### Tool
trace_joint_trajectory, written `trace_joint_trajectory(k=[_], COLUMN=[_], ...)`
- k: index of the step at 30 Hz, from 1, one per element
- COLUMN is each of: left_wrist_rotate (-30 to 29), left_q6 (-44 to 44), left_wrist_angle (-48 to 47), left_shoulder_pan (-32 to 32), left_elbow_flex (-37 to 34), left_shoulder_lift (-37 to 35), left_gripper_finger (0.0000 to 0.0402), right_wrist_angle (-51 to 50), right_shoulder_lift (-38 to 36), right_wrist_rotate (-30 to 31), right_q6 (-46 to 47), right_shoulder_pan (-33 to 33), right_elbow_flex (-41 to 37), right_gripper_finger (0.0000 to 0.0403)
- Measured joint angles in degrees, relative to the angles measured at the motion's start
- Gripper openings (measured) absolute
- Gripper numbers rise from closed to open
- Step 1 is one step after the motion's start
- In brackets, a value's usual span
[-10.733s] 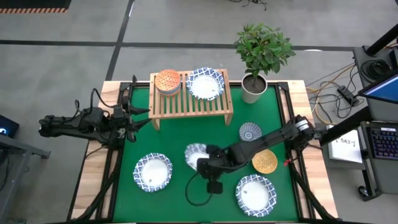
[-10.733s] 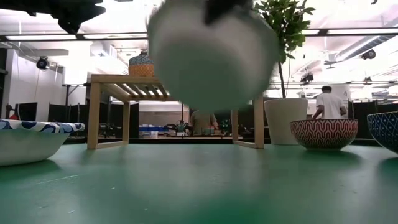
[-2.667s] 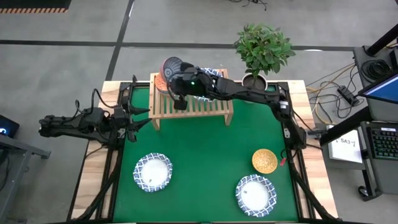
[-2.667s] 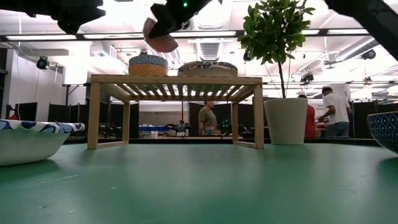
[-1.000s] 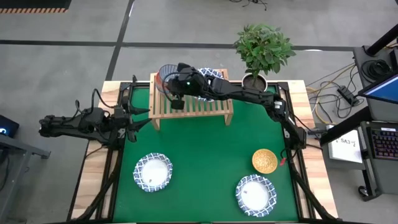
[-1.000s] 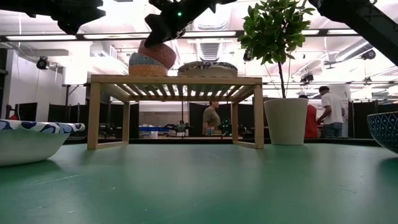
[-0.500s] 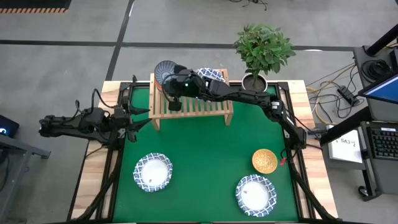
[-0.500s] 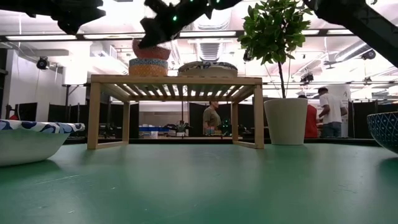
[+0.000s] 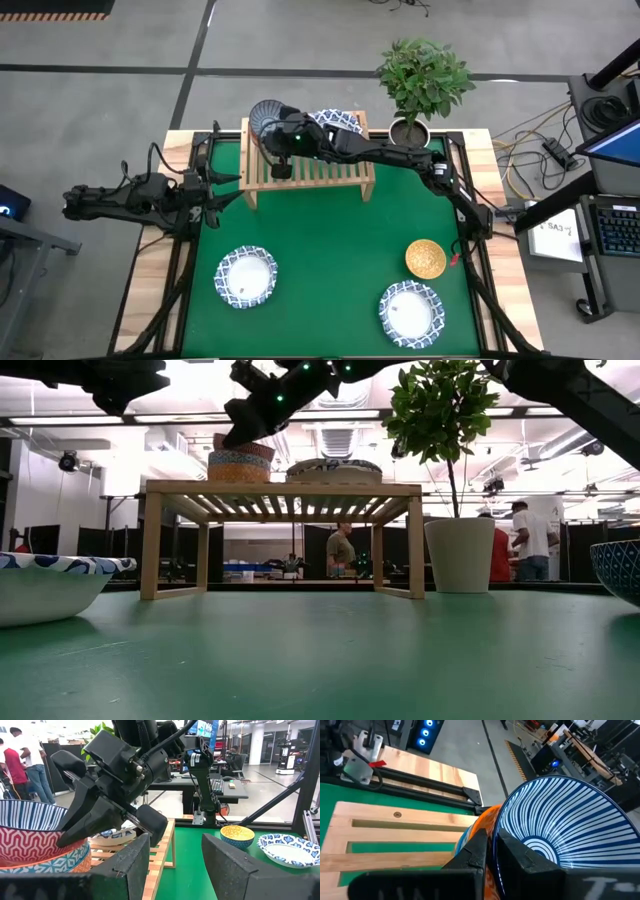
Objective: Place and stack bowls onto a shelf
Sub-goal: Stack the dark blue bowl on top of the orange bowl on the shelf
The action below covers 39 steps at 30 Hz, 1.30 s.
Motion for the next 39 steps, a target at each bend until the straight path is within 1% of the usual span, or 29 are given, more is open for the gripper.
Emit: trace_joint_trajectory(k=[5,11,14,20,25,28,30,33,37,39], left_wrist_rotate=[0.0,0.0,0.0,0.0,0.0,0.0,0.0,0.0,0.0,0.0], left_q6=[0.04,0.06,0.06,0.06,0.08,0.07,0.08,0.08,0.08,0.08], left_wrist_angle=[0.02,0.05,0.07,0.04,-0.09,-0.16,-0.22,-0.24,-0.26,-0.29], left_shoulder_pan=[0.0,0.02,0.0,0.0,0.02,0.0,0.0,0.01,0.0,0.01], left_elbow_flex=[0.0,0.0,0.0,0.0,0.0,0.0,0.0,0.0,0.0,0.0], left_shoulder_lift=[0.0,0.0,0.0,0.0,0.0,0.0,0.0,0.0,0.0,0.0], left_gripper_finger=[0.0164,0.0164,0.0164,0.0164,0.0164,0.0164,0.0164,0.0164,0.0164,0.0164], right_wrist_angle=[-0.01,-0.31,-0.22,-0.22,-0.41,0.32,2.16,6.52,9.97,9.54], right_shoulder_lift=[-0.12,-0.12,-0.22,-0.43,-1.24,-2.08,-2.31,-2.19,-0.64,0.23], right_wrist_rotate=[-0.12,-0.56,-0.7,-0.54,-0.43,-0.41,-0.41,-0.04,0.05,0.04], right_q6=[1.79,1.37,1.3,2.32,4.03,4.35,4.76,7.88,9.83,10.69], right_shoulder_pan=[0.01,0.01,0.01,0.01,0.37,0.93,1.21,1.3,0.85,0.54], right_elbow_flex=[0.04,0.07,0.1,0.2,0.2,0.2,0.2,0.2,0.22,0.16], right_gripper_finger=[0.0022,0.0029,0.0047,0.0094,0.0112,0.0112,0.0108,0.0099,0.0077,0.0064])
